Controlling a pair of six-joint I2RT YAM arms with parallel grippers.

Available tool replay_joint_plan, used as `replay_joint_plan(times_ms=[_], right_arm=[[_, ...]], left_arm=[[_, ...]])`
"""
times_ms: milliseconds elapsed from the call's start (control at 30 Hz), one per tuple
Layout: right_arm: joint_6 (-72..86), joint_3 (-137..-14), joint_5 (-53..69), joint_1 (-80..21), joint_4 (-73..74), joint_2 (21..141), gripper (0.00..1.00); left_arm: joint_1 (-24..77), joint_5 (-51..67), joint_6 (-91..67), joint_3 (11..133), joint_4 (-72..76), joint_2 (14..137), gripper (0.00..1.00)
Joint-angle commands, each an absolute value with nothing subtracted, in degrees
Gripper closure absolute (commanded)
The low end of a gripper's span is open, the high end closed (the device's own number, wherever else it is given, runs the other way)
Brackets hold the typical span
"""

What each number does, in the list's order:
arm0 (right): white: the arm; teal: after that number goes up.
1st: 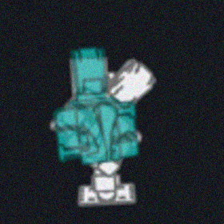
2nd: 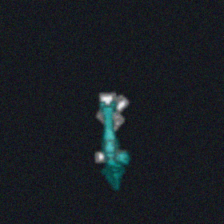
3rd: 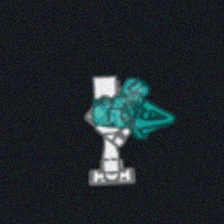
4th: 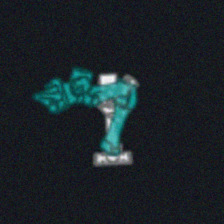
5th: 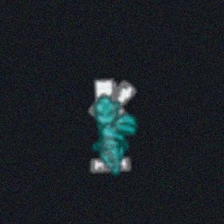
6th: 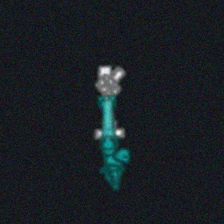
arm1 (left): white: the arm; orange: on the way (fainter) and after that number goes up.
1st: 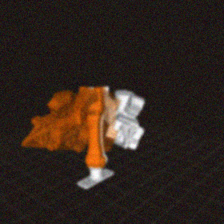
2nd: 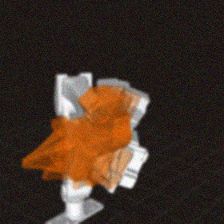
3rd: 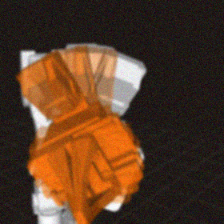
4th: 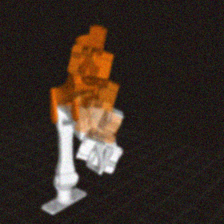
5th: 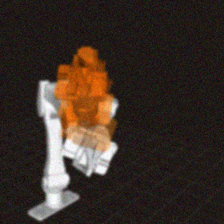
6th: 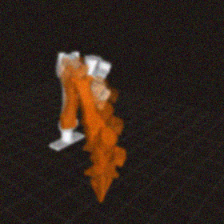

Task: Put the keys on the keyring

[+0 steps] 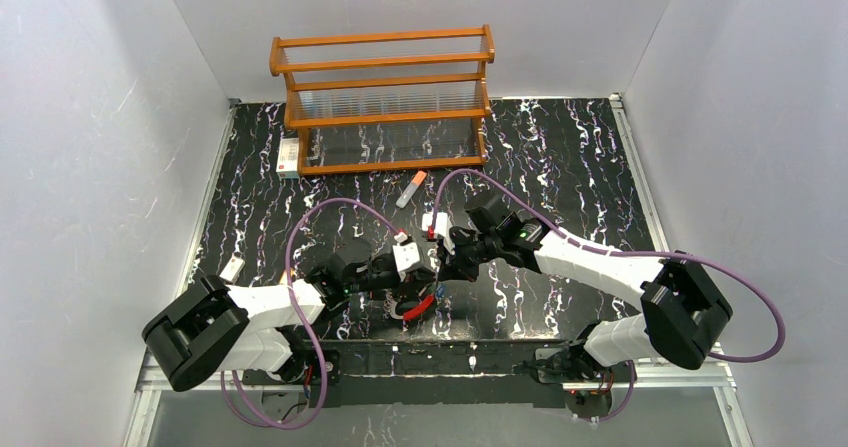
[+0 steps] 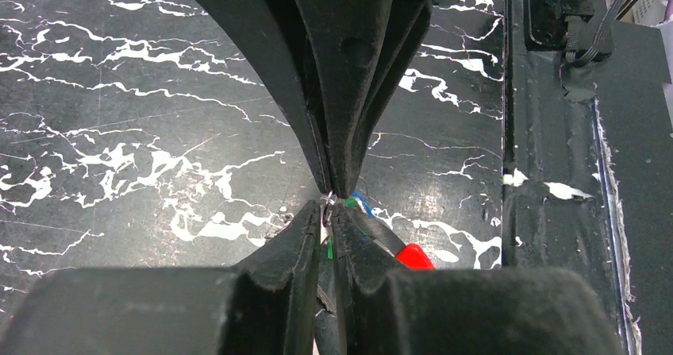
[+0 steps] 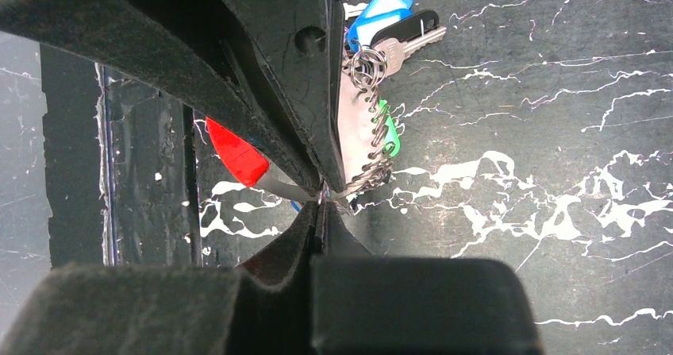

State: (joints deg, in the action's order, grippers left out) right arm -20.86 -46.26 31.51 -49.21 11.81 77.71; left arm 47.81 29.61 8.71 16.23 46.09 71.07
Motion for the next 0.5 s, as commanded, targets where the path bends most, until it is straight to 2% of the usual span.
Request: replay_joint_plan(times_ms=[0,133,267,333,367,400,433,467], right_arm=[[-20.21,-47.44,32.78,-49.48,9.4,77.51,0.99],[-20.21,-47.14,32.78,-49.4,8.88,77.61,0.99],[-19.59,-46.7,30.98,-49.42,7.79,77.03,0.99],[-19.0,-45.74,29.07,-49.32,6.44,76.13,0.95],[-18.79,-45.11,28.25,-49.12,5.62,75.55,0.87],[-18.54,-44.38,27.57,-48.75,4.76,74.81,0.74],[-18.24,-43.59,27.31,-48.26,3.91,74.0,0.66],[-17.89,-42.6,27.25,-47.48,2.32,72.74,0.51]], left_arm=[[47.97,29.96,7.93,17.25,47.96,71.11,0.9],[47.9,29.62,7.48,16.66,48.93,71.14,1.0],[47.92,29.44,6.89,16.08,49.23,71.45,1.0],[47.96,28.34,6.14,15.56,49.58,71.3,1.0],[47.91,27.35,5.58,15.23,49.9,71.1,1.0],[47.96,26.29,4.98,14.88,50.26,70.84,1.0],[47.98,25.3,4.44,14.47,50.68,70.38,1.0],[47.99,24.21,3.7,13.88,51.25,69.87,1.0]])
